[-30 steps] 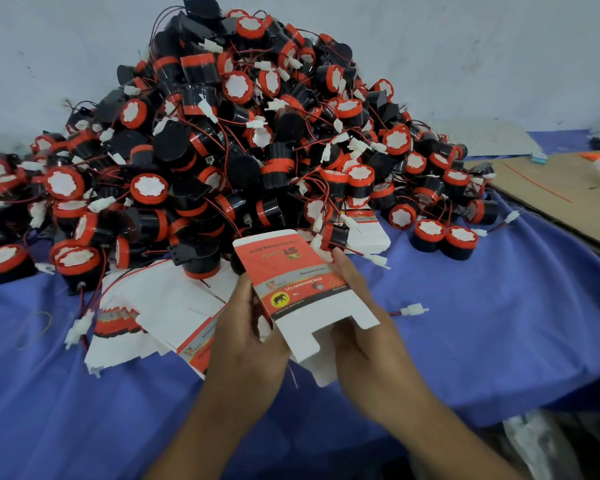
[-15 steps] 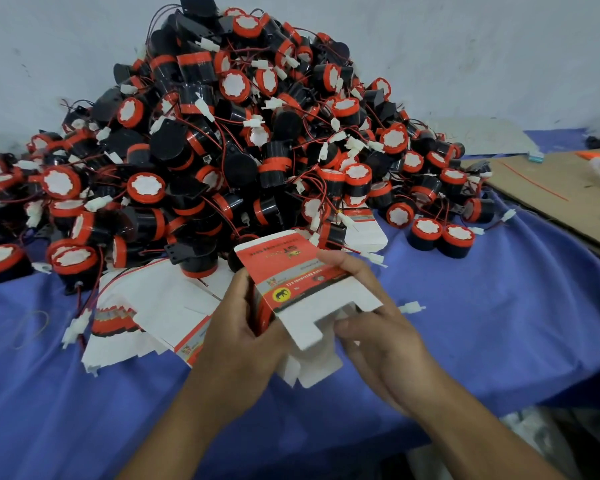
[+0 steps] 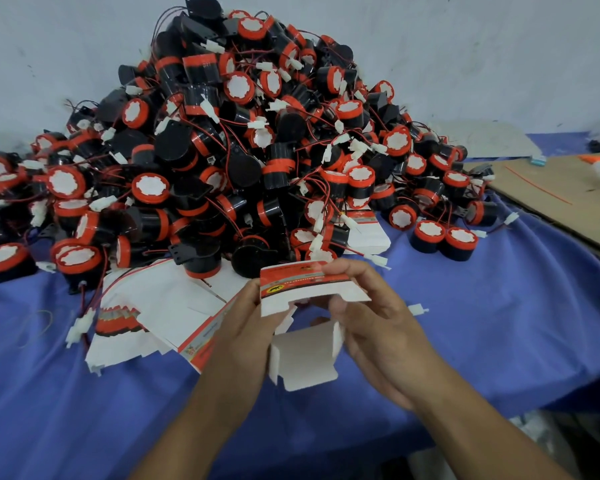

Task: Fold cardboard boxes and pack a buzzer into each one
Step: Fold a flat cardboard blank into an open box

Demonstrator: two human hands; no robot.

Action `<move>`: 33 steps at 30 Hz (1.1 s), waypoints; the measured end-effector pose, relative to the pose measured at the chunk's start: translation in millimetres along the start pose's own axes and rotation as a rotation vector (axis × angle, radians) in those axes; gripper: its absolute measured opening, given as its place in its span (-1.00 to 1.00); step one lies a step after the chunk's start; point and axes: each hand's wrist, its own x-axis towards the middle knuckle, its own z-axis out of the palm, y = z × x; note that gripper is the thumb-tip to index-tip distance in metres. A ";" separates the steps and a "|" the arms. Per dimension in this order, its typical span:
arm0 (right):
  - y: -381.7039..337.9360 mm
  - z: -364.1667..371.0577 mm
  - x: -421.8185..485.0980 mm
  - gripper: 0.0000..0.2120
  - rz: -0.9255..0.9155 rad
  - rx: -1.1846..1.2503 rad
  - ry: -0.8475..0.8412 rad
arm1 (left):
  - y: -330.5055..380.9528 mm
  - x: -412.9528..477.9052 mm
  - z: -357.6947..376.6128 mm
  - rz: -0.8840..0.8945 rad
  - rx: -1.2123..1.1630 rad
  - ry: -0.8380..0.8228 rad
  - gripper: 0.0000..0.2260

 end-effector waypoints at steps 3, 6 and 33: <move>3.0 0.6 0.6 -0.81 -0.003 -0.011 0.115 | -0.5 -0.9 -1.4 0.056 0.121 -0.065 -0.73; -0.6 2.1 0.2 -0.84 -0.005 -0.094 0.209 | -1.2 -1.7 -13.3 -0.016 0.200 -0.321 -0.27; 10.0 4.4 -10.2 -0.33 -0.112 -0.342 0.011 | -1.8 -1.0 -6.3 0.012 -0.059 -0.069 -0.64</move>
